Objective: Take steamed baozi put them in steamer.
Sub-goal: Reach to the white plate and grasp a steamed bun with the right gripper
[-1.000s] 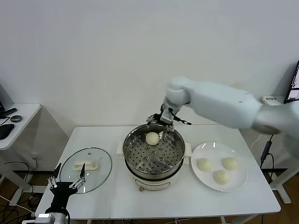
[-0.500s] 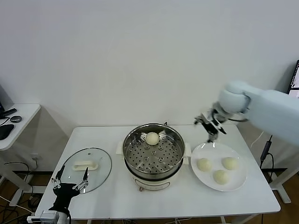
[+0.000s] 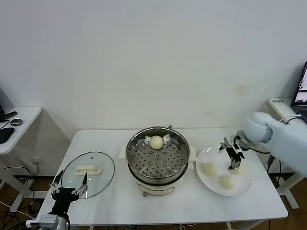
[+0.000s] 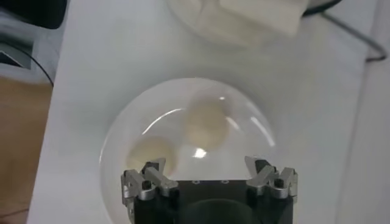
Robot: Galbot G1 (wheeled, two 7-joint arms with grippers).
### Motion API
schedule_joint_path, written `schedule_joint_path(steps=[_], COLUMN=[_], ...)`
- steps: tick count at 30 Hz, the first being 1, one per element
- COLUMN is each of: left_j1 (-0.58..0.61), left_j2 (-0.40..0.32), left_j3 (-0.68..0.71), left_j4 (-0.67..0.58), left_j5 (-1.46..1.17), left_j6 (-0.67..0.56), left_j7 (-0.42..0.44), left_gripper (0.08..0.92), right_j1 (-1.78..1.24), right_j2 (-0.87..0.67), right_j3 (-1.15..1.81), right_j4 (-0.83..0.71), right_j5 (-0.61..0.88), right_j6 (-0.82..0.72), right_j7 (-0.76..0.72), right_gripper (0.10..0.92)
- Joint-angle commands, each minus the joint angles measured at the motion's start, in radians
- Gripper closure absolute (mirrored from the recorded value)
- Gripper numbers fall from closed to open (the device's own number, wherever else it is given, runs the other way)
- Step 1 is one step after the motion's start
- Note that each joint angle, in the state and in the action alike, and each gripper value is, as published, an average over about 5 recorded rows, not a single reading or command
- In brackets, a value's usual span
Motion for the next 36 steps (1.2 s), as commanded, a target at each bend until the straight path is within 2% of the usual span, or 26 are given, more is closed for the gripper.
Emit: schedule_joint_path(steps=[1,15,28,32,36], left_j1=[0.004,0.010,0.010,0.011,0.010], left_j2=[0.001,-0.003,-0.003,-0.003,-0.004], left_j3=[-0.009,-0.022,-0.030,-0.031,-0.032], left_j4=[-0.006,-0.003,0.000,0.000,-0.002], left_j5=[0.009,0.015,0.015,0.015,0.013], left_j6=[0.011,0.003,-0.004,-0.006,-0.006], left_j7=[-0.001,-0.002,-0.003,-0.003,-0.003], left_gripper=[0.177,0.177,0.177,0.177,0.177], right_j1=[-0.205,-0.205,-0.210,-0.206,-0.203], right_j2=[0.059,0.207,0.252,0.246,0.232], right_j3=[0.132,0.145,0.154,0.153,0.150], right_j4=[-0.079,-0.223,-0.264,-0.257,-0.241], right_j5=[-0.073,-0.095,-0.128,-0.134,-0.128], right_j6=[-0.004,0.038,0.028,0.016,0.007], right_j7=[0.021,0.045,0.062,0.051,0.037], right_gripper=[0.203,0.203,0.218,0.278,0.393])
